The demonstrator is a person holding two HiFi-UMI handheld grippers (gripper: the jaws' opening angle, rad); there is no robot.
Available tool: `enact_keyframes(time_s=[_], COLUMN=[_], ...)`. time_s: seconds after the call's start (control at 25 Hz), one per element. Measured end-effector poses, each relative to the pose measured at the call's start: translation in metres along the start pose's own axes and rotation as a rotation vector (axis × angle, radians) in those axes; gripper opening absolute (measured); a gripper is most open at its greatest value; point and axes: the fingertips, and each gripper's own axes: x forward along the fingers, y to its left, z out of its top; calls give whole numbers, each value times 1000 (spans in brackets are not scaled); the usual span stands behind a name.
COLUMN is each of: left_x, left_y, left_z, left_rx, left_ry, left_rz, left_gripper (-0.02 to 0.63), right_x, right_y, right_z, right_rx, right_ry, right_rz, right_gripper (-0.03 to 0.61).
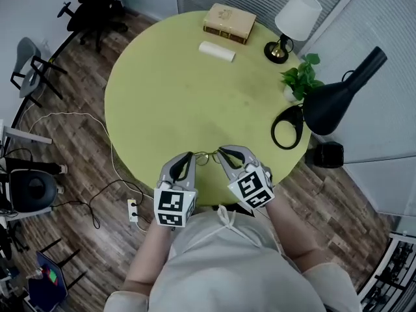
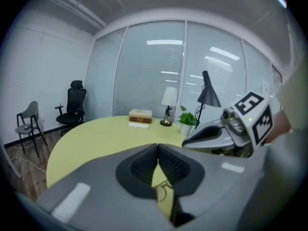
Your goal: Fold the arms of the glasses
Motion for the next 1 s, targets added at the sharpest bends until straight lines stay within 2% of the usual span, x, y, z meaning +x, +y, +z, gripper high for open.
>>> enact_keyframes(time_s=[0.08,0.24,0.32,0.52,0.64,1.0], left_x=[-13,-37,-45,-50,-55,-60], left_y=[-2,-6,-6,-7,-9,-14], left_z=[27,64,78,100,99,92], left_rx=[29,27,7,-31,-20,-17], left_ry=[-72,-172,-196,-218,-215,-197], left_rz=[-2,-2,-7,-33,-27,-25], left_gripper=[6,6,6,6,6,6], right_x=[-15,-48,-62,-83,-91,-93], right_y=[-2,-6,-12,-32,-28,-12], right_z=[18,49,60,62,60,60], right_rx=[75,195,222,275,288,288], right_ry=[-51,-159,-197,-217,-220,-223], right_rz=[-43,-104,-164,-304,-327,-316], right_gripper=[2,0,0,-2,-2,-2])
